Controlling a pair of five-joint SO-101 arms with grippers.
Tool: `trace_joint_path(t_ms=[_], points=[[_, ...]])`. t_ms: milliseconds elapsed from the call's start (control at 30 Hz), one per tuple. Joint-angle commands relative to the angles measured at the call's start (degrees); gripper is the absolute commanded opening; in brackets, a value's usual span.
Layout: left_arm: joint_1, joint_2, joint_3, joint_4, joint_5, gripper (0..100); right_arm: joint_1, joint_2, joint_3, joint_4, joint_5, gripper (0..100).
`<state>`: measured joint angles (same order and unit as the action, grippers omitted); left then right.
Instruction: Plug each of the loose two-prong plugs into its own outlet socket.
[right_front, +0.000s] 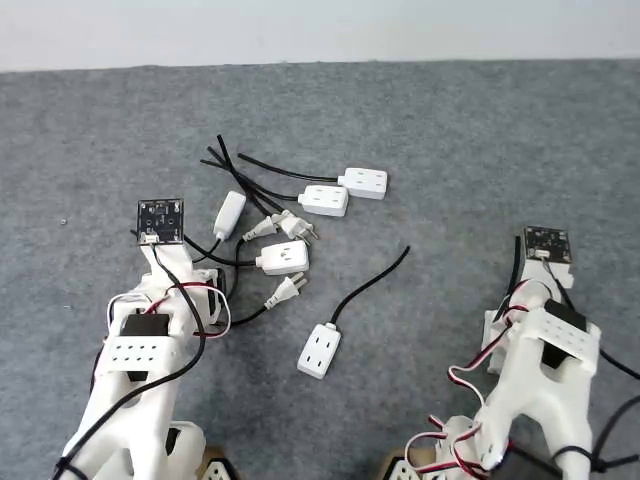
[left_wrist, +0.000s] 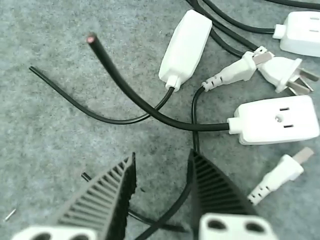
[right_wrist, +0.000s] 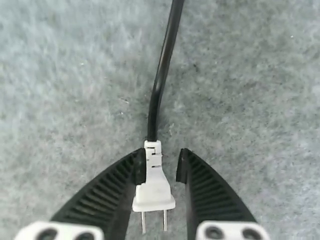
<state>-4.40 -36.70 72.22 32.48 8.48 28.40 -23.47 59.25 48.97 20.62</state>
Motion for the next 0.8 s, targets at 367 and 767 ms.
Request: trace_joint_path(t_ms=[367,767], points=[[-0.26,-0.88,-0.84,0.18,-2.81,16,-2.42,-0.92,-0.79,2.07,-2.29,11.5],[-0.26,-0.88,-0.84,0.09,-2.81,16,-2.86,-0.92,-6.68,9.45,-4.48,11.5]])
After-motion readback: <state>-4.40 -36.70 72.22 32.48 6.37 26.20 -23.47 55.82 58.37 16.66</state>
